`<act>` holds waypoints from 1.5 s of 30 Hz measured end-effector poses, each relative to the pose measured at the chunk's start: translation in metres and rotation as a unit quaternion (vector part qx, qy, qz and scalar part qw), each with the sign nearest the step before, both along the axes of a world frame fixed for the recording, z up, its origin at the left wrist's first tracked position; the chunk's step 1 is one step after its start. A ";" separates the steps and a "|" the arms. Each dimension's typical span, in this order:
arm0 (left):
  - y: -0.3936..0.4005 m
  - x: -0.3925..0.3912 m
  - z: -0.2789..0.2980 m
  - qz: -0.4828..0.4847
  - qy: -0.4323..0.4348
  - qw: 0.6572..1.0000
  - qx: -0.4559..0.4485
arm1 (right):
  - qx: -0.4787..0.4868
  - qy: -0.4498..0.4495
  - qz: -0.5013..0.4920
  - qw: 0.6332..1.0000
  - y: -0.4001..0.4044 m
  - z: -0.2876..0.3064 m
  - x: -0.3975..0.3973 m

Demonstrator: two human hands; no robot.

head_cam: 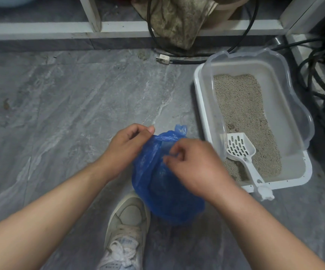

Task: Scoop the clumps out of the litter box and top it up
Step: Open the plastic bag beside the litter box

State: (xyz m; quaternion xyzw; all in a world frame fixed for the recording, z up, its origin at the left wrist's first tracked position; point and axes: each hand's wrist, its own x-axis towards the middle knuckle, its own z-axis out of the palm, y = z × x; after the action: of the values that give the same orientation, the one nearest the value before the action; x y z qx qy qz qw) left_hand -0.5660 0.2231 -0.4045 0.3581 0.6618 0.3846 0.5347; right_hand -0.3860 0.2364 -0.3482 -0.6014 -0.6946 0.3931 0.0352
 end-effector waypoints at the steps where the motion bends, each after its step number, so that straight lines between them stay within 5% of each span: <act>1: -0.002 0.001 0.000 -0.011 -0.005 1.000 0.003 | 0.093 -0.029 -0.006 0.995 0.004 0.001 0.004; 3: -0.007 0.000 -0.002 -0.036 -0.002 0.999 0.000 | 0.148 -0.063 -0.017 0.987 0.011 -0.005 0.011; 6: -0.011 0.001 -0.008 -0.054 0.028 0.998 0.005 | 0.102 -0.074 0.008 0.992 0.017 -0.027 0.015; 10: -0.010 0.001 -0.009 -0.027 -0.001 1.000 -0.013 | -0.036 0.081 -0.091 0.992 0.022 -0.032 0.012; 16: -0.003 -0.005 0.002 0.036 -0.148 0.985 -0.079 | -0.321 0.304 -0.283 0.851 0.029 -0.036 0.011; 19: -0.002 -0.010 -0.001 0.034 -0.117 0.989 -0.080 | -0.349 0.290 -0.284 0.845 0.033 -0.038 0.008; 25: -0.002 -0.021 -0.005 -0.045 -0.039 0.997 -0.040 | -0.125 0.120 -0.172 0.970 0.045 -0.046 -0.001; 29: -0.002 -0.032 -0.009 -0.072 0.007 0.997 0.012 | -0.013 0.155 -0.100 0.983 0.037 -0.057 0.002; 34: 0.002 -0.033 -0.019 -0.020 0.079 0.996 0.034 | 0.216 0.013 0.096 0.972 0.028 -0.072 0.008; 38: 0.000 -0.039 -0.022 -0.067 0.118 0.988 0.072 | 0.216 -0.021 0.084 0.972 0.033 -0.080 0.003; 42: 0.000 -0.042 -0.024 -0.180 0.275 0.935 0.132 | 0.185 -0.012 0.063 0.981 0.047 -0.072 -0.006; 45: 0.006 -0.038 -0.025 -0.144 0.287 0.938 0.128 | 0.189 -0.024 0.032 0.981 0.054 -0.061 -0.009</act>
State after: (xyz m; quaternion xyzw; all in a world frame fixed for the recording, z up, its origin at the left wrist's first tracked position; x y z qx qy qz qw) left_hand -0.6038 0.2291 -0.4294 0.6102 0.6737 0.2653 0.3216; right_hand -0.3954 0.2906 -0.4089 -0.5707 -0.7760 0.2411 0.1186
